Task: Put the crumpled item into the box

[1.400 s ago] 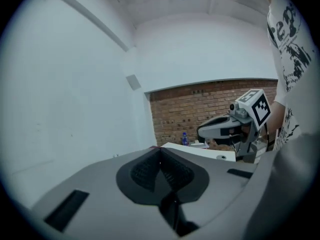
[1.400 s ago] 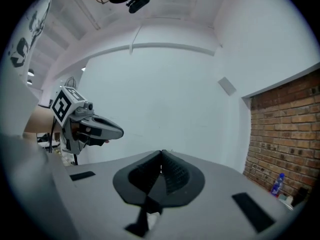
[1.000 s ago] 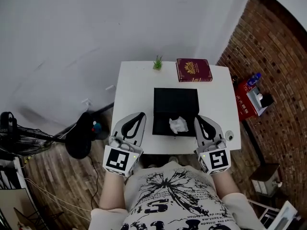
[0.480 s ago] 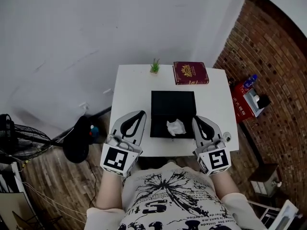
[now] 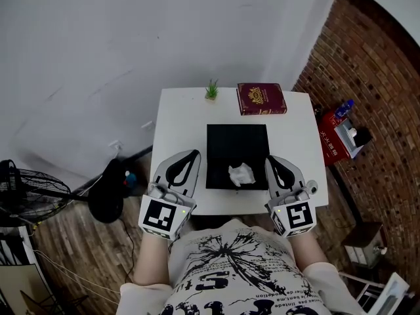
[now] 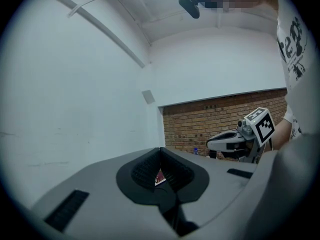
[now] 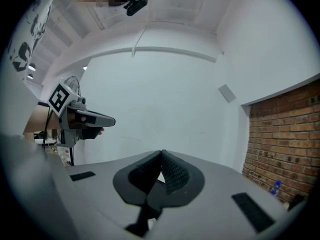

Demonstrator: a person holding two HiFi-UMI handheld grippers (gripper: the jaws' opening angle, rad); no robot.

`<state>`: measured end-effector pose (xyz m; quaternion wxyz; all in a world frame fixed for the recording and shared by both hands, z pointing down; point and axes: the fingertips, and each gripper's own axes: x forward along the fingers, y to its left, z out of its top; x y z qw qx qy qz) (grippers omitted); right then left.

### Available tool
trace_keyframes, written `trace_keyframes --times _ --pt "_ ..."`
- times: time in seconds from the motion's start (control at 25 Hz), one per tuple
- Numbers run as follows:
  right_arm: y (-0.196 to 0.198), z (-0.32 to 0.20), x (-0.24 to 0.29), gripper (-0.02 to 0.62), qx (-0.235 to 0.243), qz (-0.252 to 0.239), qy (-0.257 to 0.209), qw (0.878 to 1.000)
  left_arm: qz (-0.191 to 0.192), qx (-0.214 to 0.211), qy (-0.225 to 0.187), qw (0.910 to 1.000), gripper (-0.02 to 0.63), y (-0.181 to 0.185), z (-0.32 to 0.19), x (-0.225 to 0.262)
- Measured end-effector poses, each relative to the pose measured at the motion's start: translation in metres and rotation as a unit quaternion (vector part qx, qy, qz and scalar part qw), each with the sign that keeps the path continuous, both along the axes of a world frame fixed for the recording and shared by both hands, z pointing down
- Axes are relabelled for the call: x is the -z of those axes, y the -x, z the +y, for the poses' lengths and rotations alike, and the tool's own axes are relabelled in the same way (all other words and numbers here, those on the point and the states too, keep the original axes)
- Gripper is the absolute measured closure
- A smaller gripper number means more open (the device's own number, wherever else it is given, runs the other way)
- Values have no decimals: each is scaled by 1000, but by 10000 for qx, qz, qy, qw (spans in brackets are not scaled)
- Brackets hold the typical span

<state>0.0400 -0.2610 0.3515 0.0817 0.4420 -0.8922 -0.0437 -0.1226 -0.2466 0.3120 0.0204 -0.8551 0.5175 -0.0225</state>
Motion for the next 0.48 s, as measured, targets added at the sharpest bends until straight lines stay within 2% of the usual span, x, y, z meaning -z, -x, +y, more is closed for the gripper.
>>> trace_keyframes --times 0.16,0.28,0.48 --pt "-4 -5 -2 581 -43 -29 22 10000 3 4 56 10000 592 -2 -5 -2" --pt "-6 -8 -3 581 -45 -11 18 10000 -184 -42 261 9995 592 -4 -5 -12" --pt "-12 -12 -3 581 -10 -9 -13 10000 146 -21 -3 9999 592 -14 -14 -1"
